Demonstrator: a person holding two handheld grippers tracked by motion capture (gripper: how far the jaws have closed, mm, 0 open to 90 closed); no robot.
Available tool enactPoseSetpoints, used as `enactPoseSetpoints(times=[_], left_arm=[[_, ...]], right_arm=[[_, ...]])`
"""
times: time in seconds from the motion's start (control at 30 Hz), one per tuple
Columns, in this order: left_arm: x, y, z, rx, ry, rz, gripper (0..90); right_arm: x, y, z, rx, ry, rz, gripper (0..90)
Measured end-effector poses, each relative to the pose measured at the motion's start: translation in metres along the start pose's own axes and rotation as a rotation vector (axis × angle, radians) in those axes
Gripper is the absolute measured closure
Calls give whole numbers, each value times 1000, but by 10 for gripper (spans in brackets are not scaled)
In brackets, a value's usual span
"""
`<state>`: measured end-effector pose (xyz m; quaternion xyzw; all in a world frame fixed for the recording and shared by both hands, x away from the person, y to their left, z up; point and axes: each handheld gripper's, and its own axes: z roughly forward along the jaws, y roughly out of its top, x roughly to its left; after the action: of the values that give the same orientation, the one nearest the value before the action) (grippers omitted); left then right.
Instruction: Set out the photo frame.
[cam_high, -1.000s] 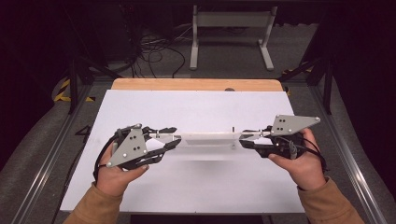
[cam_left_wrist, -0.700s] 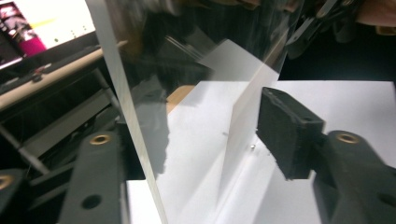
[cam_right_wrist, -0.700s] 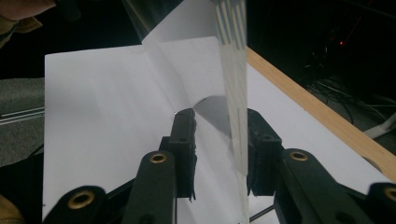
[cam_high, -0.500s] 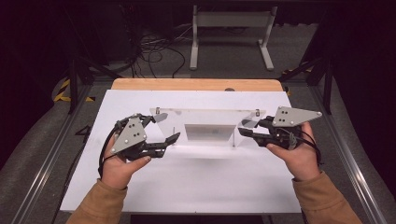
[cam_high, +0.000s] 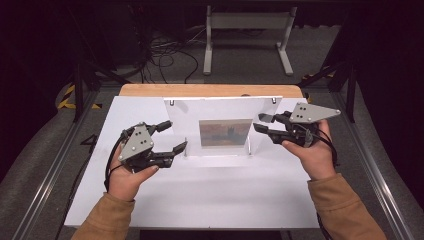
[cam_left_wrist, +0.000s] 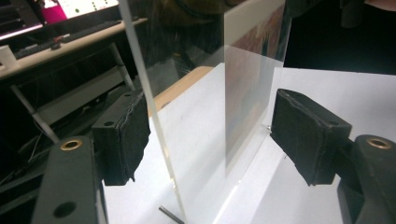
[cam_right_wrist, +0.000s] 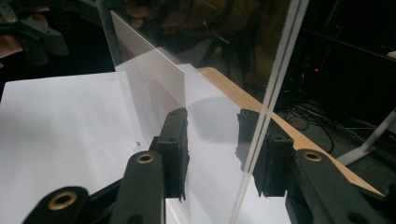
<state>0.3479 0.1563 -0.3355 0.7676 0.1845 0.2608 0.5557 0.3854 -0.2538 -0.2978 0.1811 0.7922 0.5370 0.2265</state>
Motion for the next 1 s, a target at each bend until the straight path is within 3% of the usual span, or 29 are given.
enactPoseSetpoints(times=[0.73, 1.0], left_arm=[[7, -43, -6, 66, 1, -98, 284], [10, -56, -4, 100, -9, -153, 281]], right_arm=[[-29, 5, 20, 2, -48, 18, 588], [-42, 8, 26, -7, -64, 82, 558]])
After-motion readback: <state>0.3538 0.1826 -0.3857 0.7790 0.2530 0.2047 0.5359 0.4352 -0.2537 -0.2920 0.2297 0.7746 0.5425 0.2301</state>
